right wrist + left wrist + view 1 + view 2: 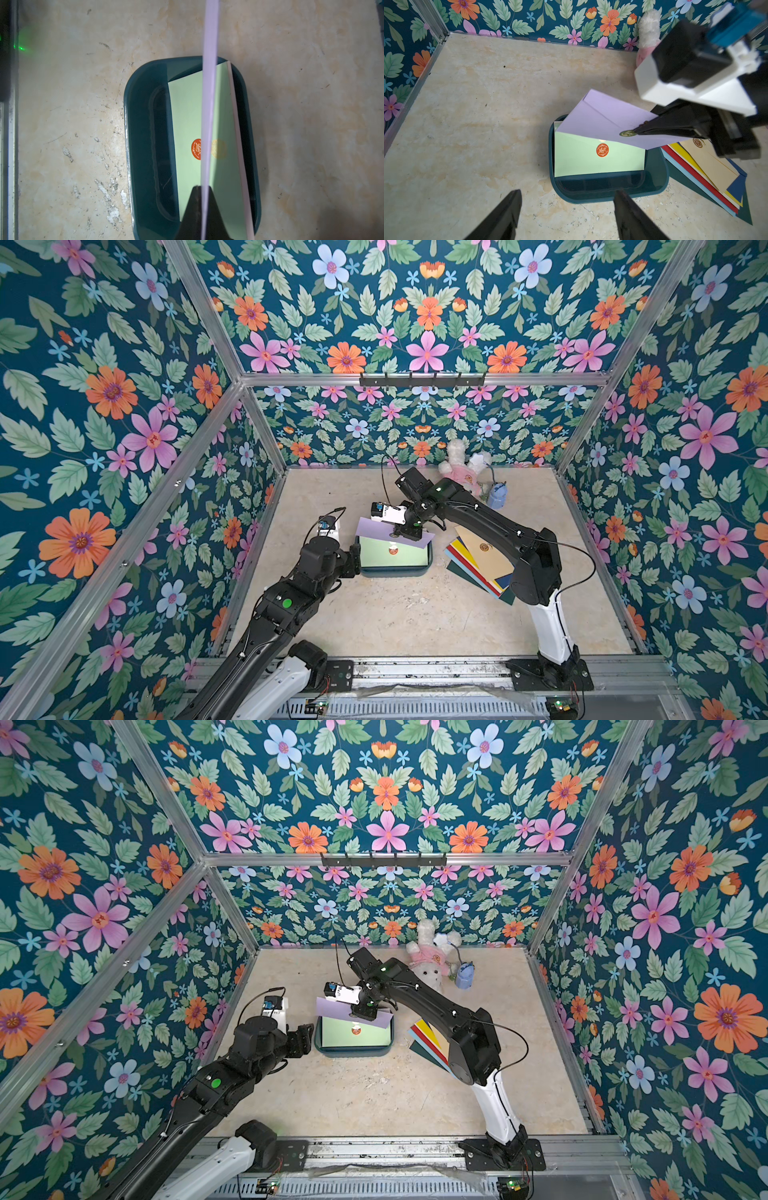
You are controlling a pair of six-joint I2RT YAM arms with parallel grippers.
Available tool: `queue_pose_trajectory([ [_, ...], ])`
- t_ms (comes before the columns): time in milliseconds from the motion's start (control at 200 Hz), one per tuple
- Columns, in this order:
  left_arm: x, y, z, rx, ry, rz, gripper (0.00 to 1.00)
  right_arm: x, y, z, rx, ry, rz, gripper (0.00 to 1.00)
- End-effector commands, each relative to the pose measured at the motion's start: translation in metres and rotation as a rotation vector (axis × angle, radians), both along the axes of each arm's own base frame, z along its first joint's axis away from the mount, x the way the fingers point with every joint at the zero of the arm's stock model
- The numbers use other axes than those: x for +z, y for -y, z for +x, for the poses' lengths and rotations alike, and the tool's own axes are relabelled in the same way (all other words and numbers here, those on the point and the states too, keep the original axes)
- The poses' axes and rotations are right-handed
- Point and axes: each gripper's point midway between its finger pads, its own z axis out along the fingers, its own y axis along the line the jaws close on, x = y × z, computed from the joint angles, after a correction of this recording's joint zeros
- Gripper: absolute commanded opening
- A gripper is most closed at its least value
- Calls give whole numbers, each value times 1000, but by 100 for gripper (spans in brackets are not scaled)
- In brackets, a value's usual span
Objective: Put the sealed envelopes into the storage box
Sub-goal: Place the envelope in the storage box.
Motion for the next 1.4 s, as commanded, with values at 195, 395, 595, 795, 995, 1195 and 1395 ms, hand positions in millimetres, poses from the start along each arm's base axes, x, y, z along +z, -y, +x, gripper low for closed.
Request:
queue_pose_trajectory([
  [195, 13, 8, -2, -50, 52, -42, 76, -30, 14, -6, 20, 19, -117, 0],
  [395, 10, 7, 1, -36, 34, -24, 76, -42, 11, -14, 59, 22, -135, 0],
  [595, 10, 6, 1, -33, 36, -24, 77, -47, 5, -18, 65, 34, -137, 23],
  [795, 7, 5, 2, -20, 24, -17, 77, -44, 2, -17, 57, 41, -129, 38],
  [995, 9, 3, 0, -11, 31, -28, 77, -40, -2, 2, 1, 125, -119, 39],
  [1195, 9, 3, 0, -8, 30, -35, 78, -31, -5, 44, -206, 224, -61, 43],
  [1395, 4, 13, 3, -22, -1, -81, 78, 8, 3, 63, -417, 141, 141, 43],
])
